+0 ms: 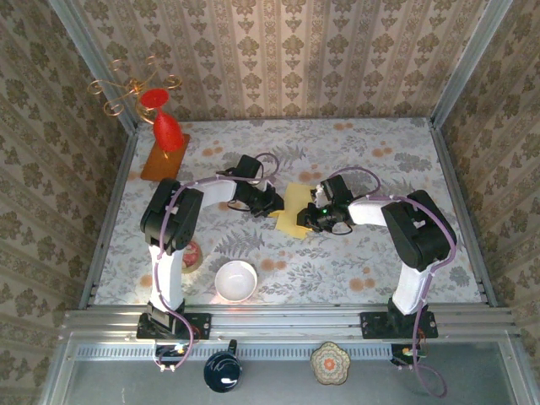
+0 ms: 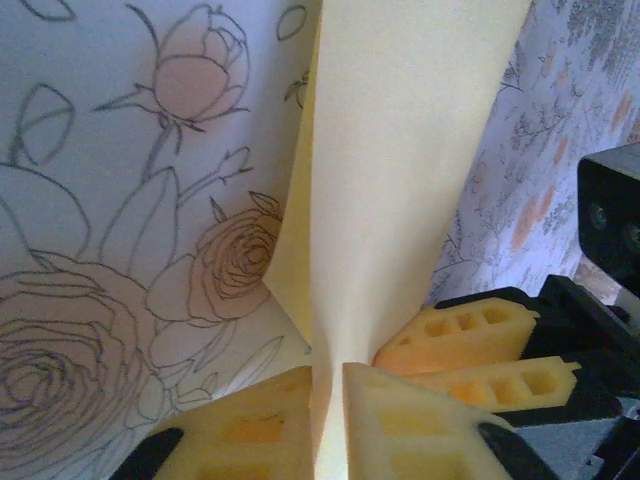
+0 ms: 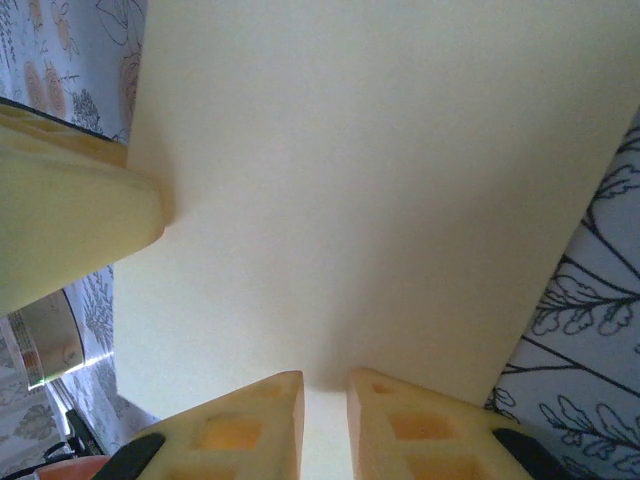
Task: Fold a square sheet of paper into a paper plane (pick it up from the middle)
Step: Third fold the triangle at the center of the table.
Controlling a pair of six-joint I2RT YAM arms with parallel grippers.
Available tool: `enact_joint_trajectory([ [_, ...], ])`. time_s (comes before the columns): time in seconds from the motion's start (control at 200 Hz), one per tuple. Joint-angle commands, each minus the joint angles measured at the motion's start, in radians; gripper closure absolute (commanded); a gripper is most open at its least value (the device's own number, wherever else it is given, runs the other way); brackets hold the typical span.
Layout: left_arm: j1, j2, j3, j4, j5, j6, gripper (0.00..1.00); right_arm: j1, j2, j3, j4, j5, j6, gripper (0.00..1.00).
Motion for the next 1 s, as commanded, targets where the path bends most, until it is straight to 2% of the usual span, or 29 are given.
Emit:
enact_joint_trajectory([
  [0.0, 0.007, 0.01, 0.013, 0.005, 0.046, 0.016, 0.89, -0.007, 0.013, -0.011, -0.066, 0.005, -0.025, 0.76],
  [0.12, 0.007, -0.008, 0.0, 0.011, 0.032, 0.003, 0.94, -0.006, -0.041, -0.008, -0.056, 0.035, -0.021, 0.73],
  [0.23, 0.015, -0.049, -0.04, 0.034, 0.007, -0.035, 0.96, -0.005, -0.141, -0.012, -0.052, 0.093, -0.044, 0.64],
  [0.345, 0.026, -0.119, -0.116, 0.081, -0.04, -0.104, 0.96, 0.019, -0.229, 0.004, -0.094, 0.175, -0.146, 0.55],
  [0.485, 0.035, -0.205, -0.205, 0.122, -0.089, -0.178, 0.96, 0.112, -0.304, 0.03, -0.129, 0.3, -0.293, 0.48],
  [0.675, 0.044, -0.288, -0.277, 0.133, -0.156, -0.252, 0.96, 0.213, -0.329, -0.004, -0.021, 0.388, -0.437, 0.43],
  [0.84, 0.046, -0.315, -0.306, 0.161, -0.167, -0.31, 0.97, 0.334, -0.369, -0.152, 0.245, 0.474, -0.679, 0.4],
  [0.99, 0.044, -0.317, -0.304, 0.163, -0.167, -0.329, 0.97, 0.364, -0.333, -0.163, 0.294, 0.509, -0.771, 0.39],
])
